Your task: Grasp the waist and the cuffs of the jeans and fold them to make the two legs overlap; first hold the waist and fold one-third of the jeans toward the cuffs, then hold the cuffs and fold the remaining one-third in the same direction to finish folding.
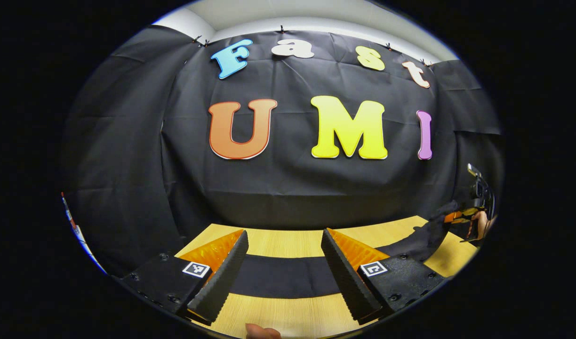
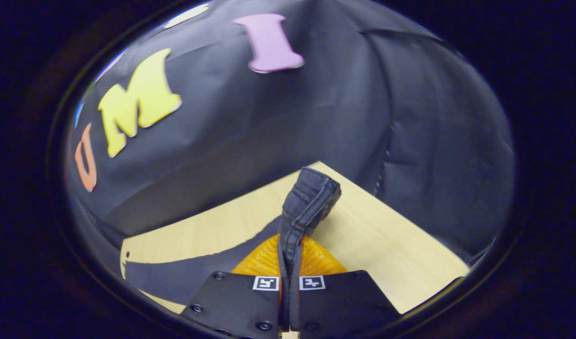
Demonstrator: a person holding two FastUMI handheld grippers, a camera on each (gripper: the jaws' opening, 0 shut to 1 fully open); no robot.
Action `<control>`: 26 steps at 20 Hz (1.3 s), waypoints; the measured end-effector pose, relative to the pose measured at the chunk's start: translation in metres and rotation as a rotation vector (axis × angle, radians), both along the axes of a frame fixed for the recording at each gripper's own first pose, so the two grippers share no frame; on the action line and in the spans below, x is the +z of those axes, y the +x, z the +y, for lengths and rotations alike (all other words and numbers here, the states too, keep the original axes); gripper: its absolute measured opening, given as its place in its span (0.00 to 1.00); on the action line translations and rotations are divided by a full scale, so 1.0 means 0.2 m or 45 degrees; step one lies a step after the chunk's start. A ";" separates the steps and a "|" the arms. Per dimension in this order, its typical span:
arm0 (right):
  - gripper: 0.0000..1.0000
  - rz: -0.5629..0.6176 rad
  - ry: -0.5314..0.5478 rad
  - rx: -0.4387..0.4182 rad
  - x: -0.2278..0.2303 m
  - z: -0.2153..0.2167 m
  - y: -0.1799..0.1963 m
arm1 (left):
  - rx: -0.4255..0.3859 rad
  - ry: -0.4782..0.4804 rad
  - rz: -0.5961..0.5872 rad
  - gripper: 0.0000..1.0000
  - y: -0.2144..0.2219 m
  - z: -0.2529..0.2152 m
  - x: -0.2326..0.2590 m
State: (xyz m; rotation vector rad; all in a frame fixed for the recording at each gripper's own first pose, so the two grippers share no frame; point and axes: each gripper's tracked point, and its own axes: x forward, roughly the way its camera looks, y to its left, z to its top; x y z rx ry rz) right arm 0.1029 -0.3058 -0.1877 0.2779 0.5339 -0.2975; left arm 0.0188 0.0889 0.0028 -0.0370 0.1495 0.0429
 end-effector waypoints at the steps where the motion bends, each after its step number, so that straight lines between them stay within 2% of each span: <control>1: 0.01 -0.019 -0.055 0.060 0.04 0.03 -0.03 | 0.001 -0.008 0.006 1.00 0.00 0.01 -0.01; 4: 0.01 -0.072 -0.196 0.222 0.09 0.11 -0.03 | -0.007 -0.018 0.043 1.00 -0.02 0.01 -0.06; 5: 0.01 -0.085 -0.233 0.273 0.14 0.14 -0.03 | -0.005 -0.021 0.048 0.95 -0.02 0.01 -0.07; 6: 0.01 -0.095 -0.266 0.323 0.19 0.17 -0.03 | -0.003 -0.027 0.053 1.00 -0.02 0.02 -0.08; 7: 0.01 -0.103 -0.289 0.365 0.24 0.20 -0.03 | 0.003 -0.033 0.054 1.00 -0.03 0.03 -0.08; 8: 0.01 -0.108 -0.299 0.399 0.27 0.22 -0.04 | 0.010 -0.036 0.057 0.95 -0.03 0.03 -0.08; 10: 0.01 -0.114 -0.296 0.469 0.34 0.26 -0.05 | 0.029 -0.035 0.067 0.95 -0.03 0.04 -0.09; 11: 0.01 -0.115 -0.280 0.503 0.37 0.27 -0.07 | 0.036 -0.035 0.071 1.00 -0.04 0.05 -0.10; 12: 0.01 -0.112 -0.262 0.537 0.40 0.29 -0.08 | 0.044 -0.038 0.075 0.94 -0.05 0.06 -0.11; 15: 0.01 -0.079 -0.229 0.638 0.42 0.29 -0.12 | 0.078 -0.046 0.093 0.95 -0.09 0.11 -0.14; 16: 0.00 -0.070 -0.220 0.660 0.41 0.29 -0.12 | 0.089 -0.051 0.098 1.00 -0.09 0.12 -0.15; 23: 0.01 0.025 -0.201 0.797 0.36 0.32 -0.12 | 0.153 -0.073 0.109 1.00 -0.11 0.22 -0.16; 26: 0.01 0.082 -0.239 0.836 0.32 0.30 -0.11 | 0.170 -0.081 0.114 1.00 -0.11 0.23 -0.18</control>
